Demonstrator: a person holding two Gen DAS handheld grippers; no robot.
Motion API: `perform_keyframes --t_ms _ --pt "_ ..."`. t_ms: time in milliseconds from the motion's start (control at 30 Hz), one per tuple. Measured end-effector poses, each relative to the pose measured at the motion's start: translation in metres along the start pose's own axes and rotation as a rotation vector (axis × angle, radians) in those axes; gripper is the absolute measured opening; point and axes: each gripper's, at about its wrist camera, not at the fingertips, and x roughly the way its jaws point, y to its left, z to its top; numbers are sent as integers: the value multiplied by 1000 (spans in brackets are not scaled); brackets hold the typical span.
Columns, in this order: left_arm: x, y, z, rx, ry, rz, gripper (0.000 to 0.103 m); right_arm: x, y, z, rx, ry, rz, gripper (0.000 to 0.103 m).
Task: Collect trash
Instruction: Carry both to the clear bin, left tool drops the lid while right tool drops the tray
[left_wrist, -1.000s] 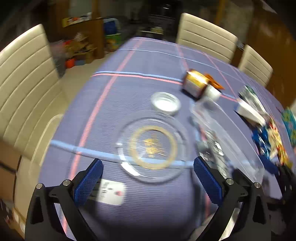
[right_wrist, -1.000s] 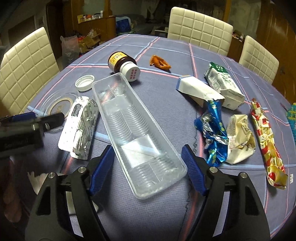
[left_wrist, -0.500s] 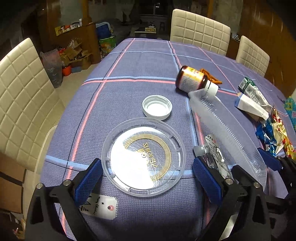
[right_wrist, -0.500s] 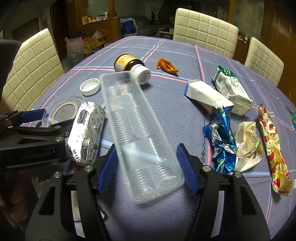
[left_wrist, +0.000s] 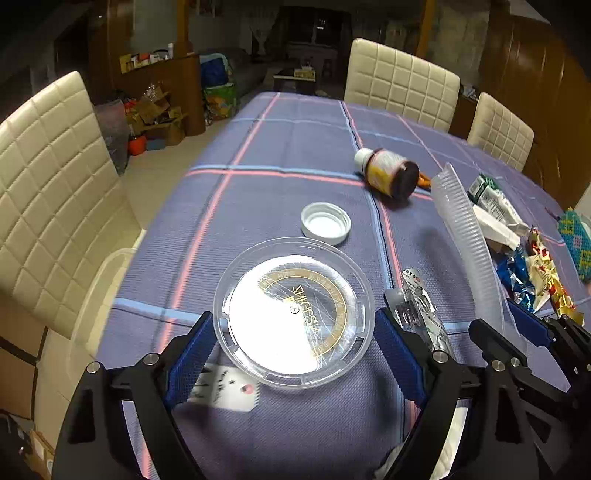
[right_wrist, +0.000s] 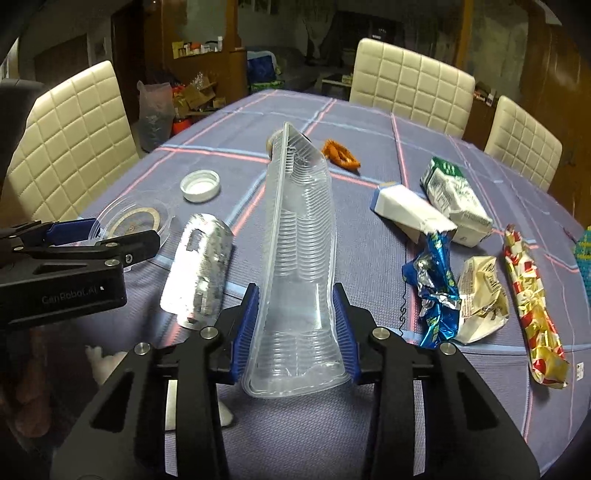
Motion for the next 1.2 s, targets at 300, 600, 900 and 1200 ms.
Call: perform_keyframes --t_ms 300,600,900,1200 --pt "-31 38 -7 -53 -61 43 83 -20 35 14 -65 -44 31 41" --pt "-43 93 -15 -139 -76 100 83 -19 92 33 -156 -65 96 41" --pt "-44 150 -17 -222 -87 142 83 -7 146 49 -241 -65 141 42" --pt "-37 180 -13 -248 -84 181 84 5 174 60 -272 -55 158 42"
